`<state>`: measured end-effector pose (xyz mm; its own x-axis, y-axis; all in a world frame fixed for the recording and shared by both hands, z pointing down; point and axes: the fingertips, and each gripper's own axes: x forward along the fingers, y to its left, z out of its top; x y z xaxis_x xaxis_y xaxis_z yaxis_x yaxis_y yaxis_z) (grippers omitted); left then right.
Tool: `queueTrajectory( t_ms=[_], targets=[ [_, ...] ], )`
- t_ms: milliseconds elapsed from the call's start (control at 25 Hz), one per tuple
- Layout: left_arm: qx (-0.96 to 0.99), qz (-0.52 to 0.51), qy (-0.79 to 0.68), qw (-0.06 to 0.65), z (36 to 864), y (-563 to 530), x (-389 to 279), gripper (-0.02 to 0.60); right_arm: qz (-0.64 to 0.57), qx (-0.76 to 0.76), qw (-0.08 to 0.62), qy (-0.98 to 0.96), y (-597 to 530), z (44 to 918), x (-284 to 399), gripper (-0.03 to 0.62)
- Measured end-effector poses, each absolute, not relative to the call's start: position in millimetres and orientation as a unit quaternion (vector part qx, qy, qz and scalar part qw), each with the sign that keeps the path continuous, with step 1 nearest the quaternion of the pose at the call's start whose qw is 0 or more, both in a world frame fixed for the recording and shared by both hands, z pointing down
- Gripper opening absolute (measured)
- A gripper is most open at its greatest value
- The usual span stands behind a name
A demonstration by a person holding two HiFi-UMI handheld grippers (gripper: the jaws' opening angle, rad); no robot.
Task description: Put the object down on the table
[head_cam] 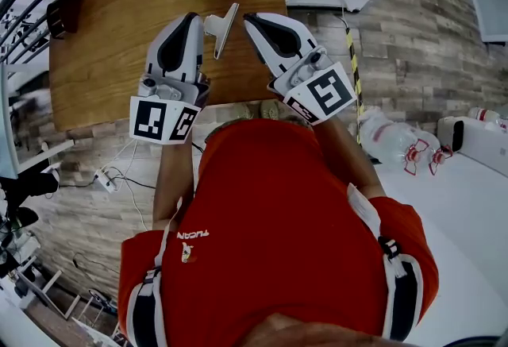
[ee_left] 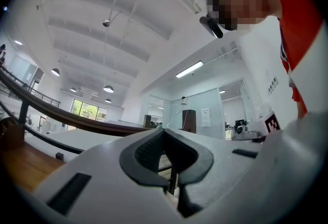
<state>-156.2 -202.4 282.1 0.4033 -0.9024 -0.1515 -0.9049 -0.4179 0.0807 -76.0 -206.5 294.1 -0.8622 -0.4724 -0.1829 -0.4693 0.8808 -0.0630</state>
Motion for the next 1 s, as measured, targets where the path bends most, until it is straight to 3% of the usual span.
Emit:
queueTrajectory(
  t_ms=[1000],
  targets=[
    [-0.839,0.083,0.537,-0.009,292.4,-206.0,-159.4,0.009,-0.008,-0.243,0.087,0.966,-204.8,298.2,-79.1,0.025]
  ],
)
